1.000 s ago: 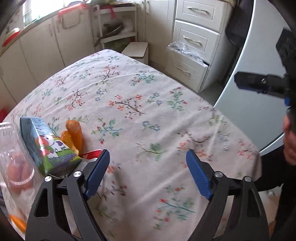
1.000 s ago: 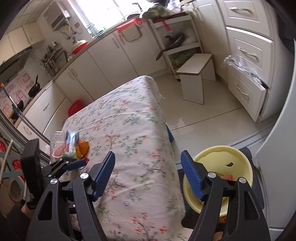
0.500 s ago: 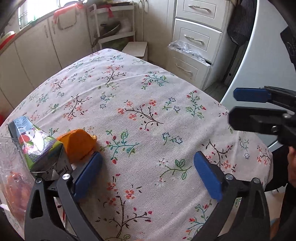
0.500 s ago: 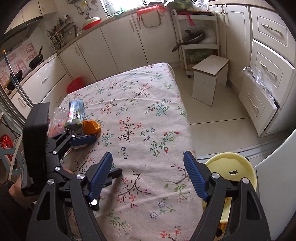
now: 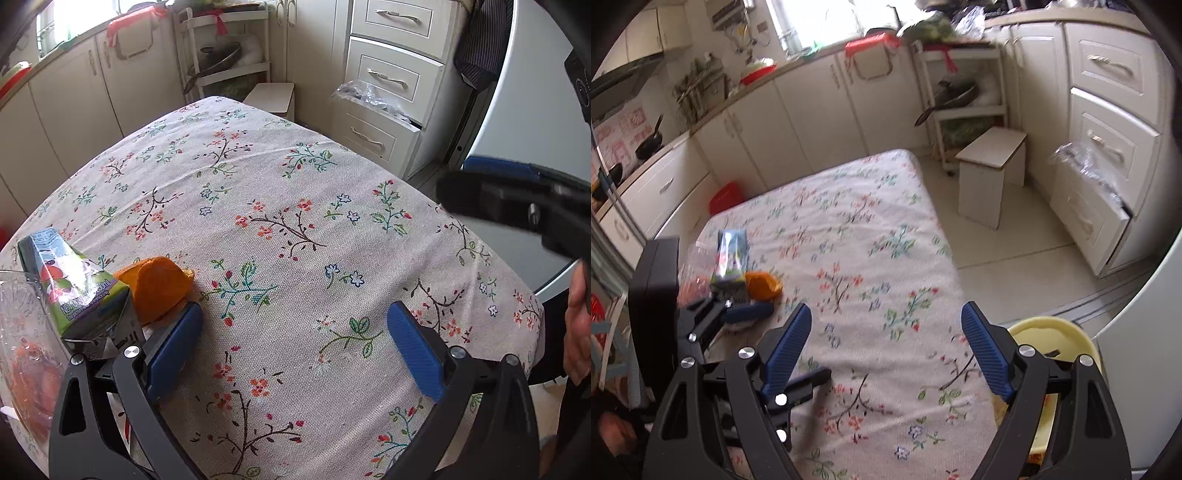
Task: Collect trash
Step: 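Move both tools back over the table toward the orange peels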
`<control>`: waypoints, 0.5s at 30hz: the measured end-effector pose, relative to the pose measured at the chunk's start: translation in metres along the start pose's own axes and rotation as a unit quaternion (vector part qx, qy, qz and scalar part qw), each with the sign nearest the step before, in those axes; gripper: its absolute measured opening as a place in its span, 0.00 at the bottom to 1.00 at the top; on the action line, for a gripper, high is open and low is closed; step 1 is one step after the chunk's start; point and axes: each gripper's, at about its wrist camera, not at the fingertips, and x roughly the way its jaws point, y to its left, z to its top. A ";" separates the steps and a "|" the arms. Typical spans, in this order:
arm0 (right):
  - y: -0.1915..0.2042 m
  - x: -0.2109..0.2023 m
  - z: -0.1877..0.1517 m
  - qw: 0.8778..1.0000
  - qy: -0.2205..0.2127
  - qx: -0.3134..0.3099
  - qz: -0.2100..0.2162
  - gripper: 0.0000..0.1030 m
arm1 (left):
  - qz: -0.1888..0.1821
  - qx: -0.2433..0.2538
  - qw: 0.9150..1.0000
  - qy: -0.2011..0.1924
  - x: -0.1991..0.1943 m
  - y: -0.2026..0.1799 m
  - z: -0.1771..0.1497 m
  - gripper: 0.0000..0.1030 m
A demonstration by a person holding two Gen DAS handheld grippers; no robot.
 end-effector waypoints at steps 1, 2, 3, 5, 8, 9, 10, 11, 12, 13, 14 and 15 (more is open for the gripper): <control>0.002 -0.003 0.001 1.000 -0.011 -0.001 -0.006 0.78 | 0.000 0.000 1.000 0.000 0.000 0.000 0.000 0.93; 0.004 -0.006 0.002 1.000 -0.024 -0.003 -0.012 0.78 | 0.000 0.000 1.000 0.000 0.000 0.000 0.000 0.93; 0.006 -0.010 0.003 0.999 -0.036 -0.004 -0.019 0.78 | 0.000 0.000 1.000 0.000 0.000 0.000 0.000 0.93; 0.007 -0.017 0.003 0.998 -0.057 0.004 -0.030 0.80 | 0.000 0.000 1.000 0.000 0.000 0.000 0.000 0.93; 0.001 -0.018 0.000 0.996 -0.065 0.046 -0.049 0.82 | 0.000 0.000 1.000 0.000 0.000 0.000 0.000 0.93; -0.001 -0.017 -0.003 0.995 -0.062 0.059 -0.059 0.82 | 0.000 0.000 1.000 0.000 0.000 0.000 0.000 0.93; -0.004 -0.015 -0.005 0.994 -0.056 0.069 -0.065 0.82 | 0.000 0.000 1.000 0.000 0.000 0.000 0.000 0.93; -0.007 -0.013 -0.009 0.992 -0.046 0.084 -0.077 0.82 | 0.000 0.000 1.000 0.000 0.000 0.000 0.000 0.93; -0.009 -0.012 -0.011 0.991 -0.041 0.092 -0.084 0.82 | 0.000 0.000 1.000 0.000 0.000 0.000 0.000 0.93; -0.010 -0.013 -0.014 0.990 -0.037 0.100 -0.091 0.82 | 0.000 0.000 1.000 0.000 0.000 0.000 0.000 0.93; -0.011 -0.015 -0.016 0.988 -0.035 0.106 -0.102 0.82 | 0.000 0.000 1.000 0.000 0.000 0.000 0.000 0.93; -0.010 -0.016 -0.018 0.988 -0.034 0.107 -0.109 0.82 | 0.000 0.000 1.000 0.000 0.000 0.000 0.001 0.93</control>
